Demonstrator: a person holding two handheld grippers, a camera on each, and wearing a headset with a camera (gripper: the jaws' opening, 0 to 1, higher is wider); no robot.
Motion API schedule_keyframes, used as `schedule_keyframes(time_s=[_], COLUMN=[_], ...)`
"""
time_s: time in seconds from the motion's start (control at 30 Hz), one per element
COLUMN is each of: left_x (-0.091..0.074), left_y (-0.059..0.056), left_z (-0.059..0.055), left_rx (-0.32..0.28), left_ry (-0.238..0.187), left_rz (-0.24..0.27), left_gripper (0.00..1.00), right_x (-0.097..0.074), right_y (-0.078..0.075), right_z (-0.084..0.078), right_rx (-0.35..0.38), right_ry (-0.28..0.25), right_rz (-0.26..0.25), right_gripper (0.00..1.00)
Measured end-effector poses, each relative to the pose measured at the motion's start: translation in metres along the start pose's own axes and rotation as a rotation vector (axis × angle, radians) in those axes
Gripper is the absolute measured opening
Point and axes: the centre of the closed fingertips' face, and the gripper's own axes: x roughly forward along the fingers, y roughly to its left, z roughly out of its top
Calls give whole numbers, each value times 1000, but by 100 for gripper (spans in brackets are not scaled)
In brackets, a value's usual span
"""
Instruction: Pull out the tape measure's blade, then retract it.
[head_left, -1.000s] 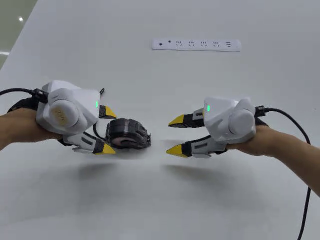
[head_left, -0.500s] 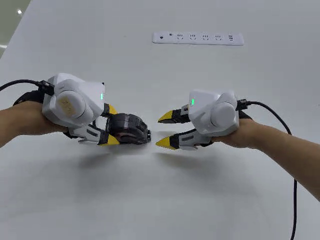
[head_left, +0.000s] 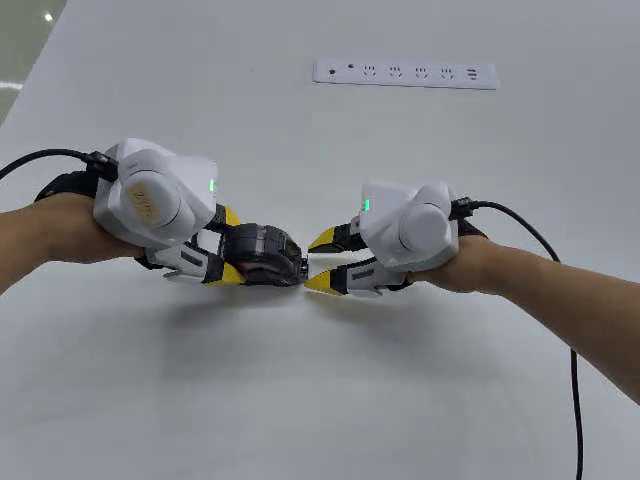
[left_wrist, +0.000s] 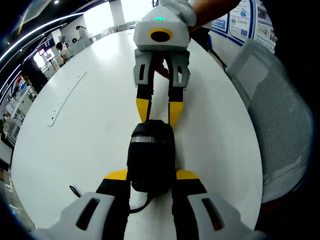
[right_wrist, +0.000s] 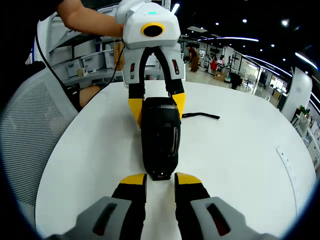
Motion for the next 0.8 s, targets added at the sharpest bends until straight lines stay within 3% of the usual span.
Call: schedule_keyframes(time_s=[0.3, 0.8], left_x=[0, 0], left_y=[-1, -1], left_z=[-1, -1], left_rx=[6, -18], left_ry=[-1, 3], left_rz=[-8, -5], left_gripper=[26, 26], right_x=[6, 5], right_y=[2, -1], right_z=[-5, -4], right_rx=[-4, -28], right_ry=[32, 18], right_rz=[35, 44], right_gripper=[15, 13])
